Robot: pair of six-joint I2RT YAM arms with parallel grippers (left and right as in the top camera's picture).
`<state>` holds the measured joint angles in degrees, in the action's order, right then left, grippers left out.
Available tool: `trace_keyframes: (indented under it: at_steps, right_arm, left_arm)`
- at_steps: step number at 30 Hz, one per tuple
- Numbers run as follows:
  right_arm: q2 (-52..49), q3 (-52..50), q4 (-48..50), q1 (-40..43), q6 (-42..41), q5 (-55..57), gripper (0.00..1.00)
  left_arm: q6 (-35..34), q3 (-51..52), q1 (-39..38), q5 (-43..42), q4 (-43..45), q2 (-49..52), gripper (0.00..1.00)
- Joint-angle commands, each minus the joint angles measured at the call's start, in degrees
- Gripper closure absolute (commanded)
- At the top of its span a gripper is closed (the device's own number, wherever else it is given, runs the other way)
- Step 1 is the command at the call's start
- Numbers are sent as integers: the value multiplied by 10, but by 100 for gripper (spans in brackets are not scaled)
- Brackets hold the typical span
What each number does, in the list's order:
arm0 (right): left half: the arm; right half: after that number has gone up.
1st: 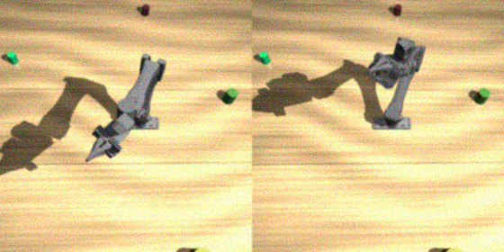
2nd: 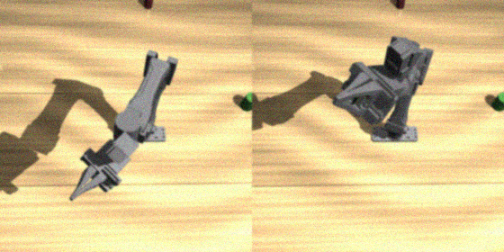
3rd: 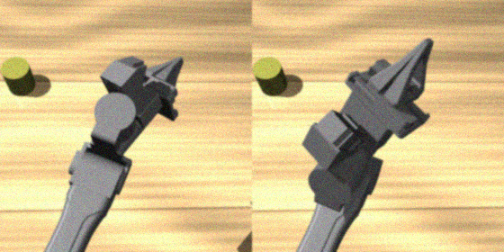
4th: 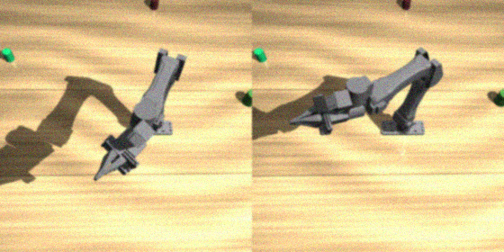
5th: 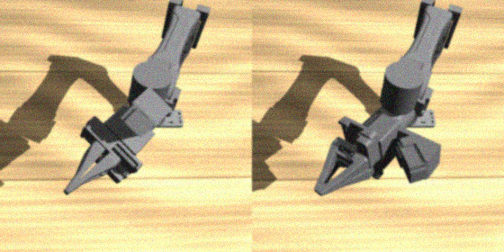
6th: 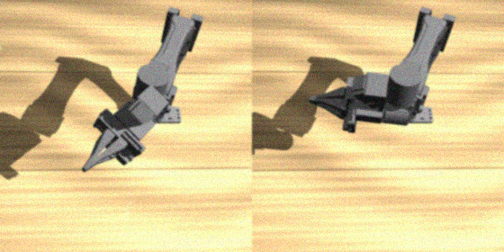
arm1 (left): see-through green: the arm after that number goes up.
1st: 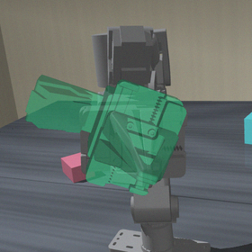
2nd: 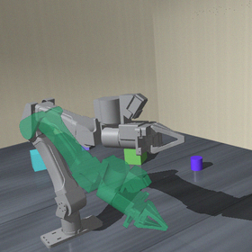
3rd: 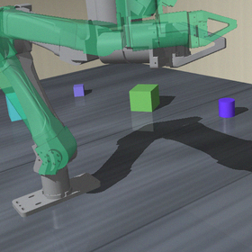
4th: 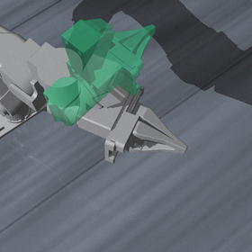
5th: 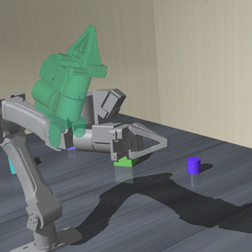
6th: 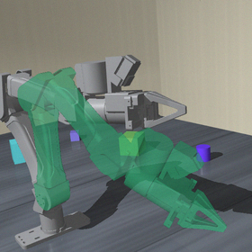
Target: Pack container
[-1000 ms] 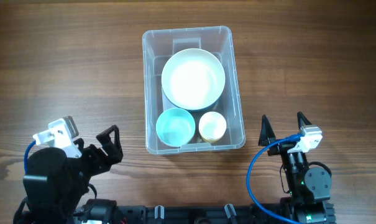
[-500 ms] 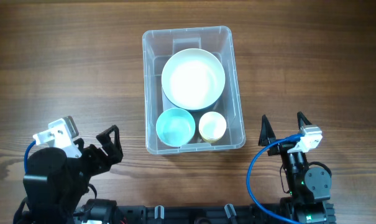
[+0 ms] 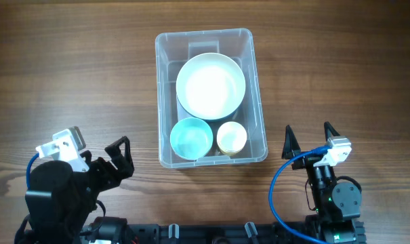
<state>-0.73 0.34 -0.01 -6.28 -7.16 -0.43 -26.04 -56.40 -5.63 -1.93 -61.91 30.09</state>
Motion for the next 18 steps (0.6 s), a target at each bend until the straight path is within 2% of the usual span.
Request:
trace_keyframes:
  at_steps: [1,6,10,18]
  right_arm:
    - [3,0,3,-2,10,-9,0]
    - [3,0,3,-2,10,-9,0]
    - [3,0,3,-2,10,-9,0]
    - [3,0,2,-2,10,-9,0]
  left_arm:
    - [15,3,-3,15,-3,-3,0]
    - [34,10,2,29,-51,-23,0]
    - [64,76,4,36,-33,-100,0]
    - [64,278,30,45,104,-264,0]
